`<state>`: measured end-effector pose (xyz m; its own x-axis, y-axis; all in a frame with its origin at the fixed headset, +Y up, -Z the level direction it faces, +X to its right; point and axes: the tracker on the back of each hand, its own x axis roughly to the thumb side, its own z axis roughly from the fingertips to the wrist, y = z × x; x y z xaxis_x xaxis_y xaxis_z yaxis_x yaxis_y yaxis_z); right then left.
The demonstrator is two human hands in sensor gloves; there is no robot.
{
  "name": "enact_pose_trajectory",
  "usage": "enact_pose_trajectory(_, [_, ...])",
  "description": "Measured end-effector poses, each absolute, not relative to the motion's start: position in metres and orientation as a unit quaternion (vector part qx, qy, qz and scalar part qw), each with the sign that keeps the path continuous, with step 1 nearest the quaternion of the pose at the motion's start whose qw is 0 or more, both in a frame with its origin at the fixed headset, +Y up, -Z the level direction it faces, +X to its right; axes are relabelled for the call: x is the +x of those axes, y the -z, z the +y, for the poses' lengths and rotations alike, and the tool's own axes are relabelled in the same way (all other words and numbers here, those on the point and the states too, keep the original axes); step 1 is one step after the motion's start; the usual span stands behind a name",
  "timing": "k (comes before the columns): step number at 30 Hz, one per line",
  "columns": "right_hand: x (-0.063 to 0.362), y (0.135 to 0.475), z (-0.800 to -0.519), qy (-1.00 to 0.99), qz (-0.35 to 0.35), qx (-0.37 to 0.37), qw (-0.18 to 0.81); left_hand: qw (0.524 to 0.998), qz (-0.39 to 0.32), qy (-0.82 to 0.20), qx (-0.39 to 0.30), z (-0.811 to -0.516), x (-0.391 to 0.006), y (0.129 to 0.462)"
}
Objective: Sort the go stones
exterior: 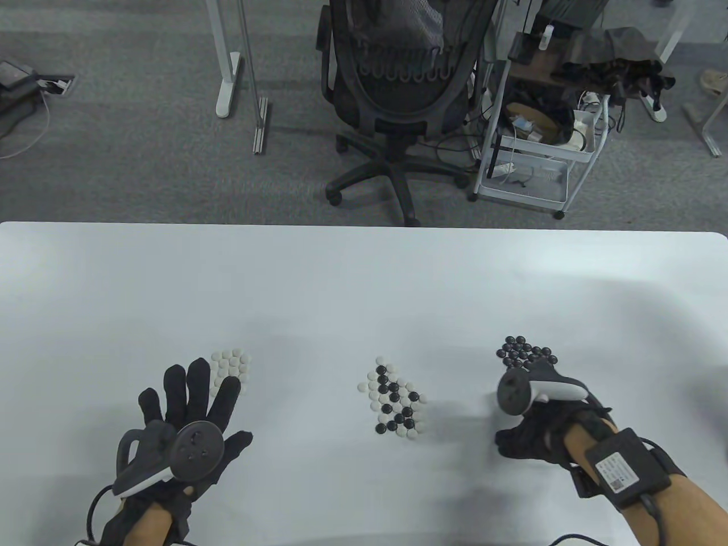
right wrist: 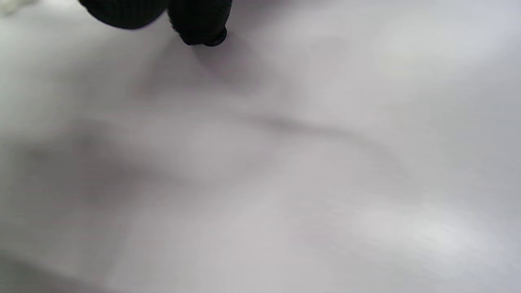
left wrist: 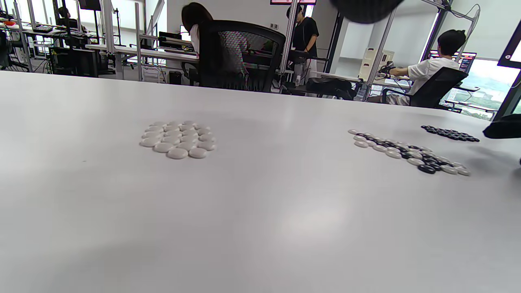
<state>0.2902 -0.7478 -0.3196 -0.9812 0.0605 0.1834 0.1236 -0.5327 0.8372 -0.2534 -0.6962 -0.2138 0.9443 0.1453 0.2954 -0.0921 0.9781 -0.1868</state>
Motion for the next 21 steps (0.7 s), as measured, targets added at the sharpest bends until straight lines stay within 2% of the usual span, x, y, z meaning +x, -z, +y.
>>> enact_pose_trajectory(2, [0.32, 0.328, -0.749, 0.885, -0.463, -0.05, 0.0, 0.982, -0.157, -0.059, -0.087, -0.697, -0.252, 0.214])
enact_pose_trajectory(6, [0.341, 0.341, -0.751, 0.898, -0.439, -0.011, 0.0, 0.982, -0.155, -0.058, -0.091, -0.698, -0.252, 0.214])
enact_pose_trajectory(17, [0.333, 0.371, -0.754, 0.911, -0.413, 0.009, 0.0, 0.983, -0.145, -0.064, -0.092, -0.696, -0.254, 0.214])
enact_pose_trajectory(21, [0.327, 0.374, -0.741, 0.918, -0.395, -0.006, -0.035, 0.983, -0.145, -0.067, -0.09, -0.696, -0.255, 0.214])
